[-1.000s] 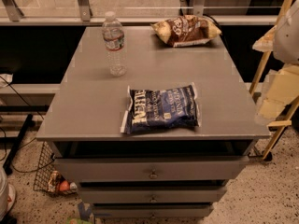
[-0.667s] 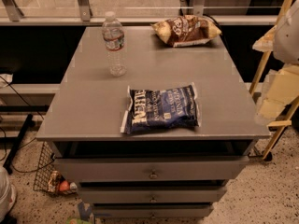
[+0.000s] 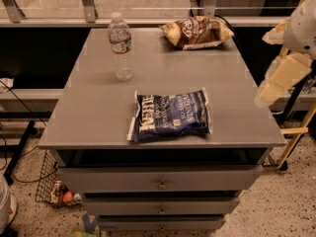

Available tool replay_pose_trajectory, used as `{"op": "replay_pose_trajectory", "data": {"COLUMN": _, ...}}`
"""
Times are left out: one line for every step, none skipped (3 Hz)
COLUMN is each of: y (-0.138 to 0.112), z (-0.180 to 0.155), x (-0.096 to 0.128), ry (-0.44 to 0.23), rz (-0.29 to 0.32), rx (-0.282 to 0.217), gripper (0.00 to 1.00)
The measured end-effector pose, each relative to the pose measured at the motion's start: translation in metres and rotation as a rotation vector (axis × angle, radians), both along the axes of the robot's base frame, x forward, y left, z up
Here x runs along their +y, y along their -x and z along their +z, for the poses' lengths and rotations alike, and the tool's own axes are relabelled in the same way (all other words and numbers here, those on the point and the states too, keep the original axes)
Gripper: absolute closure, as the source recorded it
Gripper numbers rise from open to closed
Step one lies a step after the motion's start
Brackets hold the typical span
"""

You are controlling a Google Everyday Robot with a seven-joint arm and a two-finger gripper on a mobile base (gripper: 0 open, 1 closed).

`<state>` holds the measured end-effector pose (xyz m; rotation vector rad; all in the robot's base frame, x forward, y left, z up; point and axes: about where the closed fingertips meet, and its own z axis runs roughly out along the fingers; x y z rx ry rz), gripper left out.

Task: Move water bottle near blue chip bag

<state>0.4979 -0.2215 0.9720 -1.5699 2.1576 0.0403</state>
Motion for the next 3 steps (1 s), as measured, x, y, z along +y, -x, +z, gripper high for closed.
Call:
{"op": "replay_pose_trajectory", "data": {"y": -0.07, "z": -0.002, "x": 0.0, "ry": -0.235, "rz": -0.039, "rx": -0.06, "gripper": 0.0}}
{"op": "replay_pose_trajectory", "data": {"y": -0.133, "z": 0.006, "x": 0.029, "ry": -0.41, "rz": -0.039, "rx": -0.14, "gripper": 0.0}}
{"op": "replay_pose_trajectory", "data": {"y": -0.147, "z": 0.008, "x": 0.031, "ry": -0.441, "rz": -0.046, "rx": -0.163, "gripper": 0.0}}
